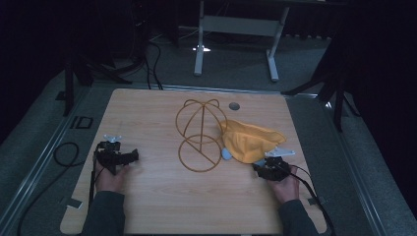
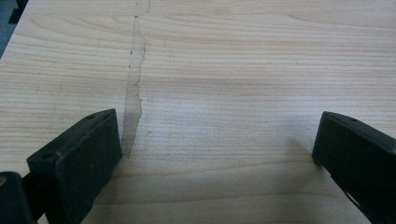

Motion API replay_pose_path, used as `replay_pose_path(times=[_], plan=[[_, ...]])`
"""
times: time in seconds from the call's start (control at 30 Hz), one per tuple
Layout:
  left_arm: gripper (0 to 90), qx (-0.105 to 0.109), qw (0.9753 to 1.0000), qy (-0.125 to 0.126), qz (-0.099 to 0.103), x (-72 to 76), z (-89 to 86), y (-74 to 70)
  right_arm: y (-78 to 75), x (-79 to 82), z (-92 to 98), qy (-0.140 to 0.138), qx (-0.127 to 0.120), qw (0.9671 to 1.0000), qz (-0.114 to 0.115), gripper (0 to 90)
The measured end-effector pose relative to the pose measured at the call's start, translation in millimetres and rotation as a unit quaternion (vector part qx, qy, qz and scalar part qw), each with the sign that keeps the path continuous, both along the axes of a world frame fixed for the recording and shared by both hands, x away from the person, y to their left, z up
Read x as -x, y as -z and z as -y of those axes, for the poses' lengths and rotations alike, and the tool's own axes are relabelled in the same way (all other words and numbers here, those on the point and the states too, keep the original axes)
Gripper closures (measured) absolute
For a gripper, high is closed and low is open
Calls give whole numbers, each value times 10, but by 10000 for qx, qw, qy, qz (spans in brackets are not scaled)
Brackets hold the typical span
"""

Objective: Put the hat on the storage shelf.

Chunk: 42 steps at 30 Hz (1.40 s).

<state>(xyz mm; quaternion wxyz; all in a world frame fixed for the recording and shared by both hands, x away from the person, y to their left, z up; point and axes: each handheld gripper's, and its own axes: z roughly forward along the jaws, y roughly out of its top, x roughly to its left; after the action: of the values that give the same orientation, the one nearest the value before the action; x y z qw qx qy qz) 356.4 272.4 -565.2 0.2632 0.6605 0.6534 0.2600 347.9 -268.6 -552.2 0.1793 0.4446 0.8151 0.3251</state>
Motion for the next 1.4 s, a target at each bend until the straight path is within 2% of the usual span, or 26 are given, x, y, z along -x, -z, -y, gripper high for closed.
replay_pose_path(times=[0.1, 0.17, 0.2, 0.37, 0.57, 0.8, 1.13, 1.4], plan=[[13, 0, 10000, 0, -1, 0, 0, 0, -9, 10, -10, -21, 20, 10000, -22, 606], [13, -1, 10000, 0, -2, 0, 0, 0, -14, 26, -16, -64, 10, 10000, -23, 704], [14, -1, 10000, 0, -1, 0, 0, 0, -14, 28, -17, -90, 3, 10000, -18, 726], [13, -1, 10000, 2, -1, 0, 0, 0, -27, 24, -10, -141, -64, 9998, -127, 771], [14, 0, 10000, 0, -1, 0, 0, 0, -119, 55, 18, -231, -343, 9991, -53, 772], [14, 0, 10000, 0, -1, 0, 0, 0, -282, 81, 47, -320, -526, 9980, 124, 771], [14, 1, 10000, 2, 0, 0, 0, 0, -508, 115, 2, -474, -463, 9972, 348, 771], [14, 8, 10000, -6, 7, -1, 2, 1, -744, 151, -68, -644, -491, 9949, 600, 772]])
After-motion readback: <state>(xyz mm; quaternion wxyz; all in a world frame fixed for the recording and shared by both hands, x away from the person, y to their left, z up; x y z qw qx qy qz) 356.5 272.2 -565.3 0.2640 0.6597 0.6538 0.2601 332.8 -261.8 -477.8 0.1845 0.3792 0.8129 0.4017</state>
